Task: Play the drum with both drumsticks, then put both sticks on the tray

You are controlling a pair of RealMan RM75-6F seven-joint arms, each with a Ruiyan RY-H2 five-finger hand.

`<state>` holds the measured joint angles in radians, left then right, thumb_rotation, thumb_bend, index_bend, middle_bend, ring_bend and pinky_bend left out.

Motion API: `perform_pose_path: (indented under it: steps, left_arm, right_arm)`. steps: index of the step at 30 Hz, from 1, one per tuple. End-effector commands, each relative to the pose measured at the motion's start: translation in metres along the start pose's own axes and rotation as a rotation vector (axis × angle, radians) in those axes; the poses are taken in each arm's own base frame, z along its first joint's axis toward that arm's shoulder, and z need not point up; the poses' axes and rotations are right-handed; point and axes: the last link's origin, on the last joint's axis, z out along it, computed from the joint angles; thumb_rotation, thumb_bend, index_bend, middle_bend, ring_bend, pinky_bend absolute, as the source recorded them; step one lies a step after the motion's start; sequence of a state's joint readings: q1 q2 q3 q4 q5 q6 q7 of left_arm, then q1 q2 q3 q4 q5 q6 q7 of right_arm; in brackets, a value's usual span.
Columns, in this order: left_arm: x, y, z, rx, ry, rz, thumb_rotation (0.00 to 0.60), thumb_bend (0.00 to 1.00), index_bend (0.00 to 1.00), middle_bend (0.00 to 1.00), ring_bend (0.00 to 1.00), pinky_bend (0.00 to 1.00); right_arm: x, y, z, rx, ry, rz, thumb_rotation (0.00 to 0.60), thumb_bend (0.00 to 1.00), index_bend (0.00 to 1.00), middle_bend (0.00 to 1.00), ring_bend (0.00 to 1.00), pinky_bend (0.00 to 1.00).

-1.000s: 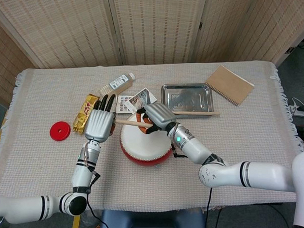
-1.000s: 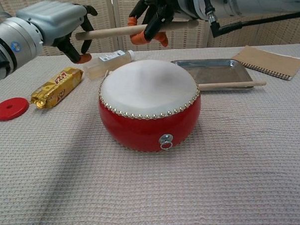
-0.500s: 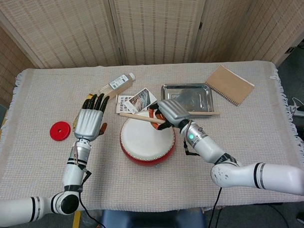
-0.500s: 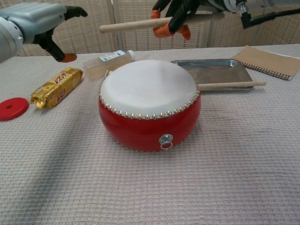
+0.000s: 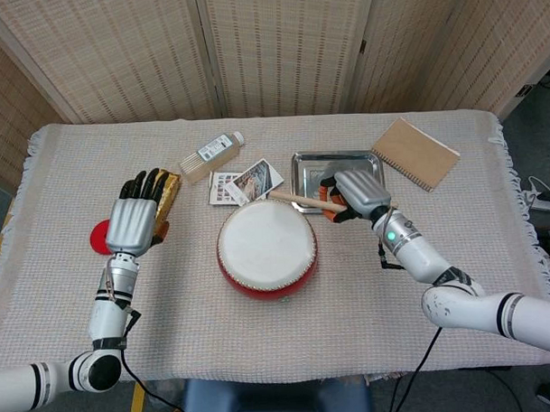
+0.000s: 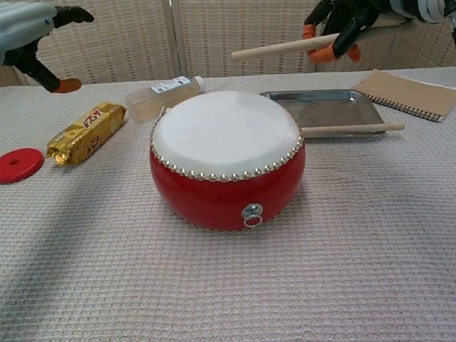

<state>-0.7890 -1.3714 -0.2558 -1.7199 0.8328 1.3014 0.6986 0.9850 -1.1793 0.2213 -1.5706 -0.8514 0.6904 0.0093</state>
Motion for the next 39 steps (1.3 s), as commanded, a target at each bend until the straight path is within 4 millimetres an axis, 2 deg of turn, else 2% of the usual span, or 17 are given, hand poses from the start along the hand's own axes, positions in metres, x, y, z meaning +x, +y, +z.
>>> perform_pose_path:
  steps: [1, 10, 19, 25, 32, 39]
  left_arm:
    - [-0.001, -0.005, -0.001, 0.01, 0.002, -0.003, 0.6, 0.36, 0.0, 0.0, 0.0, 0.13]
    - [-0.007, -0.021, -0.003, 0.049, -0.01, -0.016, 0.6, 0.36, 0.0, 0.0, 0.0, 0.13]
    - [-0.011, -0.036, -0.006, 0.083, -0.018, -0.02, 0.6, 0.36, 0.0, 0.0, 0.0, 0.13]
    - [-0.014, -0.042, -0.008, 0.096, -0.027, -0.027, 0.6, 0.36, 0.0, 0.0, 0.0, 0.13]
    - [-0.015, -0.047, -0.01, 0.112, -0.039, -0.042, 0.6, 0.36, 0.0, 0.0, 0.0, 0.13]
    - [-0.017, -0.051, -0.011, 0.124, -0.057, -0.059, 0.6, 0.36, 0.0, 0.0, 0.0, 0.13]
  right_arm:
    - [-0.009, 0.031, 0.007, -0.026, -0.018, -0.058, 0.6, 0.44, 1.0, 0.85, 0.75, 0.67]
    - [-0.021, 0.067, 0.039, -0.035, -0.019, -0.159, 0.6, 0.44, 1.0, 0.85, 0.73, 0.67]
    - [-0.029, 0.085, 0.068, -0.048, -0.029, -0.202, 0.6, 0.44, 1.0, 0.85, 0.7, 0.65]
    - [-0.036, 0.096, 0.076, -0.083, -0.062, -0.245, 0.6, 0.44, 1.0, 0.85, 0.68, 0.65]
    - [-0.044, 0.099, 0.085, -0.1, -0.074, -0.261, 0.6, 0.44, 1.0, 0.85, 0.66, 0.62]
    - [-0.042, 0.105, 0.09, -0.14, -0.056, -0.258, 0.6, 0.44, 0.98, 0.81, 0.57, 0.55]
